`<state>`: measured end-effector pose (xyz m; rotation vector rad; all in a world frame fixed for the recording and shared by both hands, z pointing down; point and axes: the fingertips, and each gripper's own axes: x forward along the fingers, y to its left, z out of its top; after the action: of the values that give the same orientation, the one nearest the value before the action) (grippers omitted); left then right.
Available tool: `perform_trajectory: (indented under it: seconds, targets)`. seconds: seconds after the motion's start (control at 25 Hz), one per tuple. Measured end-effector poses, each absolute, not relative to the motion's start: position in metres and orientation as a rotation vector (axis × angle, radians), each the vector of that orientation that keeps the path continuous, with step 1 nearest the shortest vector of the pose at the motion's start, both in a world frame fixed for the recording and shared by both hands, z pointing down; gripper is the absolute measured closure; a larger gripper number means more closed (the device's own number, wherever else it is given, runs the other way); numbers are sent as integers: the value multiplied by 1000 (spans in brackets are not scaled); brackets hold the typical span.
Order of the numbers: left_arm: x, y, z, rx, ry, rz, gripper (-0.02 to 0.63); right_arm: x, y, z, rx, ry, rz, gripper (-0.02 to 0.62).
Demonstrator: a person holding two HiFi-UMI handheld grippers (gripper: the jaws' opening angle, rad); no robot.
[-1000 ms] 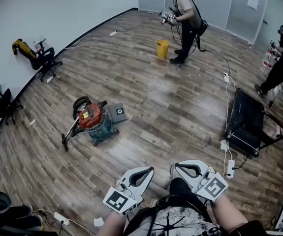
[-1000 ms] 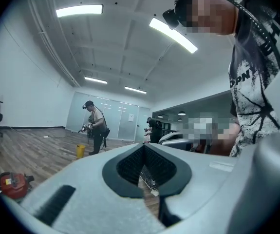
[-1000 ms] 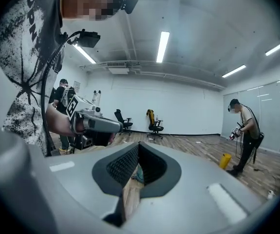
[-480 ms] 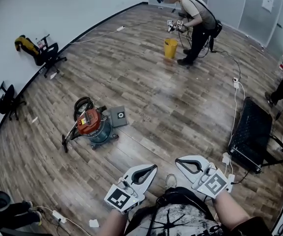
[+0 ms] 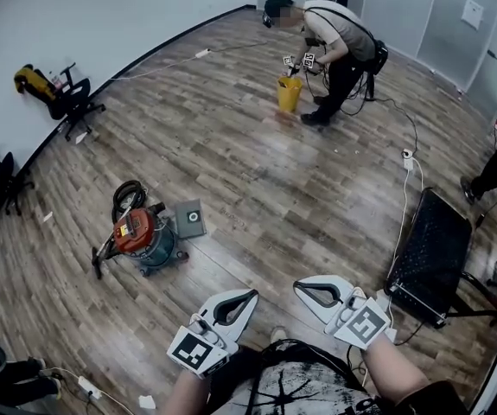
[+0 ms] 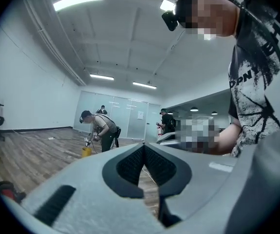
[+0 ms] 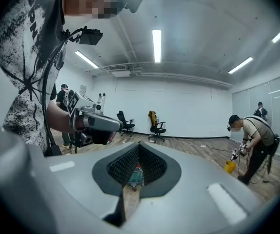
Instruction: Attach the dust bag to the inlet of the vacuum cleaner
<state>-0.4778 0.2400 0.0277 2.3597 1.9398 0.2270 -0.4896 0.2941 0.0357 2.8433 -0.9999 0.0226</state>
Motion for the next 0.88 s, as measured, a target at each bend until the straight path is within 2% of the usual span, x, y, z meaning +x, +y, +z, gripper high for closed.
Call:
perform_trajectory:
  seconds: [0.16,0.36,0.88]
  targets:
    - [-461,252,36,2386,1933,231,607,-470,304,24,2890,-1011,-129,591]
    - [-414,257,44,2379,1935,244,607,-431,318,48,2919,-975,5,591]
    - [-228,255,32,2277,2079,185,607,-238,299,23,2926,-862,-67,591]
